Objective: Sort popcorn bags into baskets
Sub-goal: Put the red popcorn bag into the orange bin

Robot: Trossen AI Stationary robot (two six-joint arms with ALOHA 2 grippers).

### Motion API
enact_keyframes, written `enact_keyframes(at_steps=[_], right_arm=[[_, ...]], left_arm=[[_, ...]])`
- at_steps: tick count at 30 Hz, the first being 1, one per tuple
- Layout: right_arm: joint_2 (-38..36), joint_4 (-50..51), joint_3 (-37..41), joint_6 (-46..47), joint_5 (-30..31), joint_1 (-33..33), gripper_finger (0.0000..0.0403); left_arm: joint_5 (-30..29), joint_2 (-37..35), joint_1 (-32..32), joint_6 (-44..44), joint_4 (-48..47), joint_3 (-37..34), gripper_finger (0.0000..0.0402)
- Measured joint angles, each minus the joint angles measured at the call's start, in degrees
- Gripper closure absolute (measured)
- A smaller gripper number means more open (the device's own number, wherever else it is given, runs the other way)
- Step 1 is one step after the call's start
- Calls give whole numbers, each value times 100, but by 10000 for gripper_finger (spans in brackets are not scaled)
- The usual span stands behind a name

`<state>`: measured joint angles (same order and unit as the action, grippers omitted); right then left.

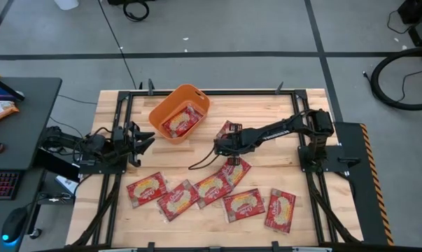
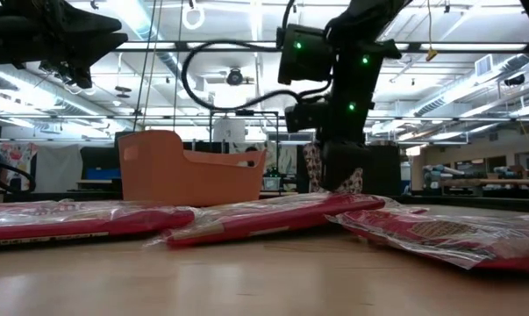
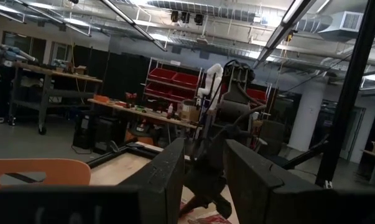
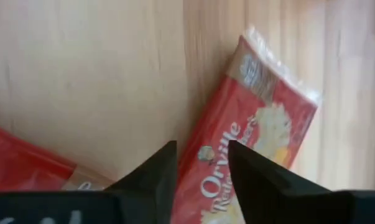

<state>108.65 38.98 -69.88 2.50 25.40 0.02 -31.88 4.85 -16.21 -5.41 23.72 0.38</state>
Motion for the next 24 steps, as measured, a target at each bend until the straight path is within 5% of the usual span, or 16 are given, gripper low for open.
enact_keyframes(at_steps=[8, 13, 18, 24], right_arm=[[-1, -530, 440, 144, 119, -25, 175], [-25, -730, 646, 10, 175, -123, 172], [-45, -745, 690, -92, -272, -309, 227], [-34, -702, 698, -421, -499, -409, 336]], left_arm=[[0, -1, 0, 0, -1, -1, 285], [0, 1, 0, 0, 1, -2, 285], [0, 0, 0, 1, 0, 0, 285], [-1, 0, 0, 1, 0, 1, 285]])
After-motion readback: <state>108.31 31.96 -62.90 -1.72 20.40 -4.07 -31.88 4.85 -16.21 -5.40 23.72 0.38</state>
